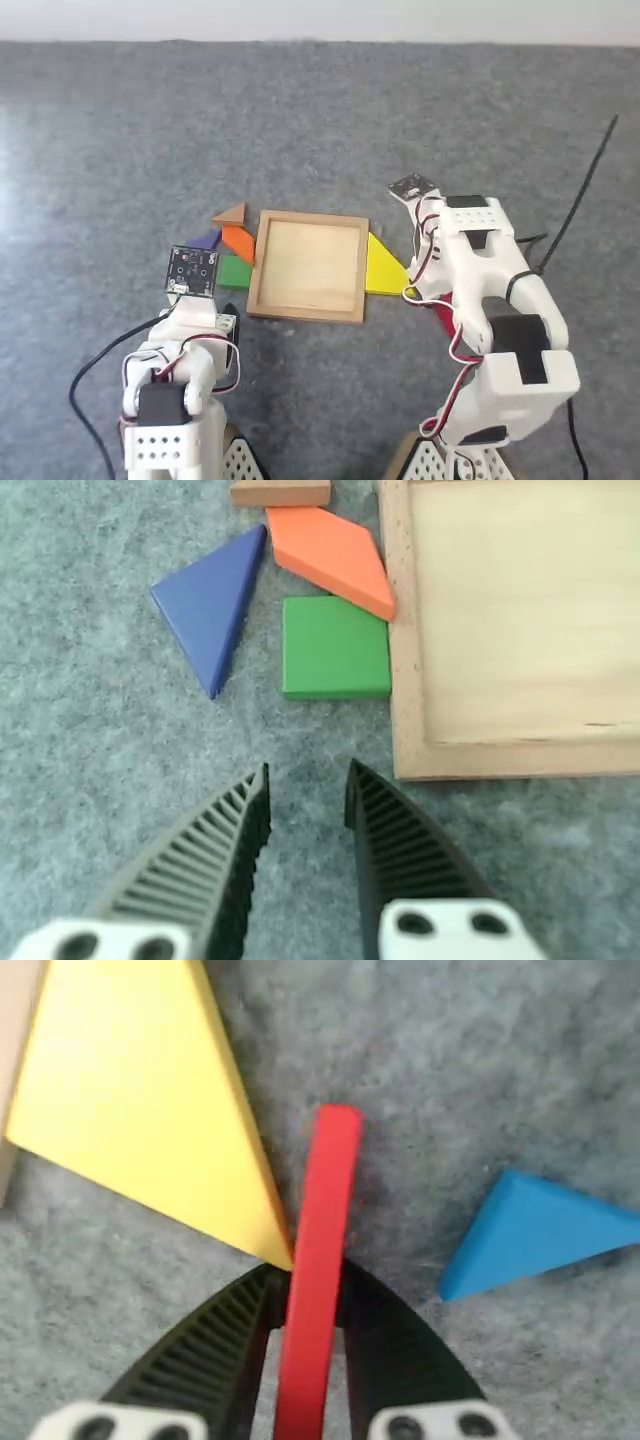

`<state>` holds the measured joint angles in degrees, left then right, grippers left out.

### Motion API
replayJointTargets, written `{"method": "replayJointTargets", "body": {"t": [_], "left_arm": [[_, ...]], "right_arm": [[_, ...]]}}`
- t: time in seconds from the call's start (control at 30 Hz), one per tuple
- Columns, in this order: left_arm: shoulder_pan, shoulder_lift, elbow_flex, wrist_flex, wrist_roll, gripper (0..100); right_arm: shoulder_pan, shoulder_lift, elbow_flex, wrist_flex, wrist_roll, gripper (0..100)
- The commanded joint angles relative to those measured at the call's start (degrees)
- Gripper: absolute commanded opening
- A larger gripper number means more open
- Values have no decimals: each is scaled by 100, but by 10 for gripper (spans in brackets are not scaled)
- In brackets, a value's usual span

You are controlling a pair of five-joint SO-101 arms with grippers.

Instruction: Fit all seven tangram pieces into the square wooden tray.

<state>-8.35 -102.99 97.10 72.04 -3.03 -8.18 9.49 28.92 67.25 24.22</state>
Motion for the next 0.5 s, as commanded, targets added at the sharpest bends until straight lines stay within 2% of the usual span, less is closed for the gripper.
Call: {"method": "replayJointTargets", "body": {"t": [0.0,0.13,0.23,0.37,0.47], "left_arm": [[0,-123,-66,26,-18,123],[0,-123,-66,26,-18,123],[0,-123,-66,26,-18,123],[0,-123,-66,26,-18,123],[0,-123,-66,26,-18,123]], "right_arm": [[22,-154,-88,13,62,6],[321,-154,-554,365,0,6],[409,-163,-1011,673,-369,6],[4,-163,-1697,1077,-941,6],[-549,-163,-2418,1341,-1890,6]]}}
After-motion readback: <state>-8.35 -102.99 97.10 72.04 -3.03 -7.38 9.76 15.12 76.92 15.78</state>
